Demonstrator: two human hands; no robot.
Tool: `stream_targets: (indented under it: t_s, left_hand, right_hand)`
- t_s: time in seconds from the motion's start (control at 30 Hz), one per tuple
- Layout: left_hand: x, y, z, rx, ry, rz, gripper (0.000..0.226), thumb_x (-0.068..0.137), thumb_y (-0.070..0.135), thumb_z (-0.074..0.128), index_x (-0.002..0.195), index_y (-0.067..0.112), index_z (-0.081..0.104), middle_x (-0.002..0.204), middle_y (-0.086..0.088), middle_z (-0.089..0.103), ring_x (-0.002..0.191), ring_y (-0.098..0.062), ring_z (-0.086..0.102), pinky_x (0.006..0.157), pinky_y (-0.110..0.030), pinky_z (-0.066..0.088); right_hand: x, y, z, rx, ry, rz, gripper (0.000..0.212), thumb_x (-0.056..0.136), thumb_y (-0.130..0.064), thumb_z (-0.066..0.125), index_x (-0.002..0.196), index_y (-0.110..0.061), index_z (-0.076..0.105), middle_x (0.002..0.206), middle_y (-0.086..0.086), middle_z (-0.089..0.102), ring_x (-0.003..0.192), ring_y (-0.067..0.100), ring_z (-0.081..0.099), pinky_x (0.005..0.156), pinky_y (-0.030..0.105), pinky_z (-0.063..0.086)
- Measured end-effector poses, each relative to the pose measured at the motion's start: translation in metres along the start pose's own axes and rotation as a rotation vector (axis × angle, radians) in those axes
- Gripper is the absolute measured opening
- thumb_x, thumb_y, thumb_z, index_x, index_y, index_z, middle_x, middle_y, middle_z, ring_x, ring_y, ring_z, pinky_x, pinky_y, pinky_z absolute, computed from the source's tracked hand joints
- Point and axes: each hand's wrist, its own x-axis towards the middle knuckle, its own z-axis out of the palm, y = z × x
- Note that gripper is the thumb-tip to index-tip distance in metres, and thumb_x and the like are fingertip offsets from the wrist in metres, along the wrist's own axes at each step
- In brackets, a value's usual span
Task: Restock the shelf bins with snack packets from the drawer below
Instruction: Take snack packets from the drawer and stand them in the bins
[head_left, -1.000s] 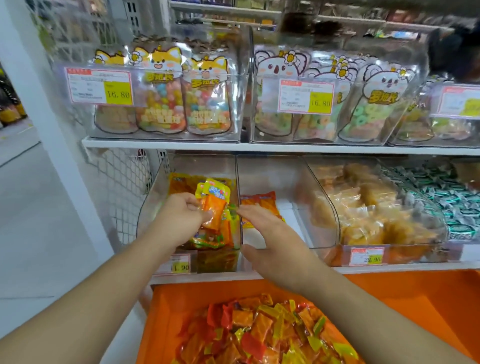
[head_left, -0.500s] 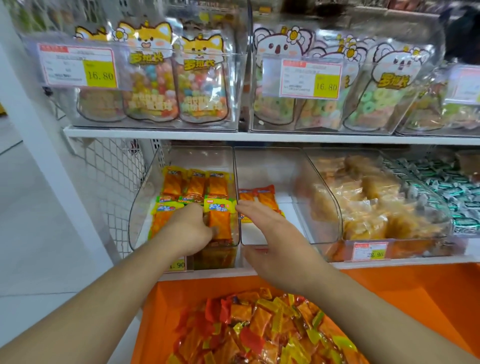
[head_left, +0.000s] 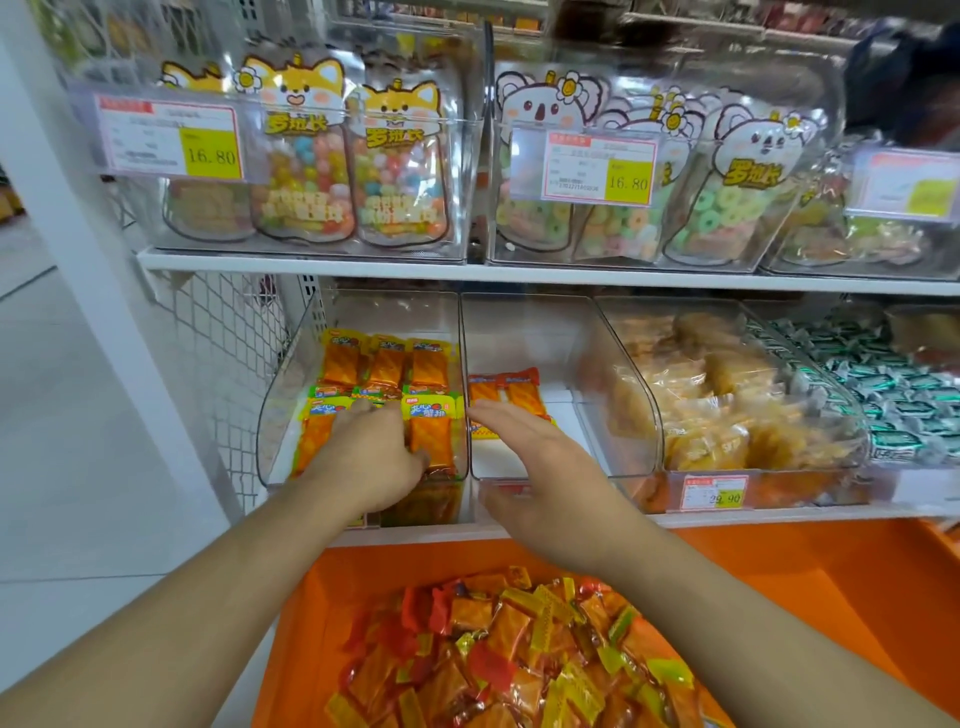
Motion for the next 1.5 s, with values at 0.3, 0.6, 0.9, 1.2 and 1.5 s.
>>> stream_targets:
  t_s: [0.3, 0.6, 0.9, 1.2, 1.5]
  left_hand:
    - [-0.081, 0.032, 0.024, -0.518, 0.326, 0.422, 0.028, 0.092, 0.011, 0.066, 0.116, 0.027, 0.065, 0.1, 0.014, 0.061, 0.091, -0.004, 0.059, 0.074, -0.013, 0.048]
    - [-0.142, 0.04, 0.17, -0.422, -0.179, 0.342, 0.026, 0.091, 0.027, 0.069, 0.115, 0.034, 0.061, 0.108, 0.019, 0.055, 0.092, 0.001, 0.06, 0.081, -0.021, 0.05]
    - [-0.138, 0.035, 0.295, -0.269, -0.462, 0.328, 0.033, 0.091, 0.029, 0.064, 0.124, 0.03, 0.063, 0.124, 0.013, 0.06, 0.114, -0.009, 0.059, 0.1, -0.031, 0.048]
    - [-0.101, 0.091, 0.38, -0.242, -0.617, 0.352, 0.048, 0.094, 0.045, 0.067, 0.137, 0.027, 0.055, 0.134, 0.005, 0.058, 0.127, -0.021, 0.056, 0.102, -0.037, 0.05]
    - [-0.108, 0.114, 0.414, -0.311, -0.669, 0.131, 0.036, 0.086, 0.025, 0.075, 0.117, 0.03, 0.059, 0.1, 0.005, 0.07, 0.097, -0.021, 0.069, 0.084, -0.037, 0.058]
  right_hand:
    - [-0.064, 0.013, -0.028, 0.068, 0.035, 0.124, 0.043, 0.097, -0.023, 0.069, 0.138, -0.03, 0.06, 0.118, -0.014, 0.062, 0.107, 0.002, 0.059, 0.089, 0.022, 0.052]
    - [-0.146, 0.121, -0.003, -0.178, -0.227, 0.47, 0.021, 0.091, -0.018, 0.069, 0.112, -0.019, 0.066, 0.104, 0.001, 0.071, 0.095, 0.023, 0.066, 0.08, 0.036, 0.054]
    - [-0.186, 0.242, 0.064, -0.253, -0.564, 0.79, 0.062, 0.094, -0.028, 0.066, 0.153, -0.02, 0.047, 0.142, 0.011, 0.062, 0.13, 0.033, 0.058, 0.101, 0.035, 0.048]
    - [-0.198, 0.309, 0.14, -0.168, -0.521, 1.011, 0.086, 0.078, -0.066, 0.072, 0.141, -0.015, 0.043, 0.132, 0.016, 0.064, 0.123, 0.036, 0.063, 0.097, 0.044, 0.057]
    - [-0.185, 0.312, 0.148, -0.19, -0.476, 1.046, 0.059, 0.09, -0.04, 0.068, 0.134, -0.009, 0.044, 0.13, 0.017, 0.062, 0.121, 0.036, 0.063, 0.084, 0.035, 0.051]
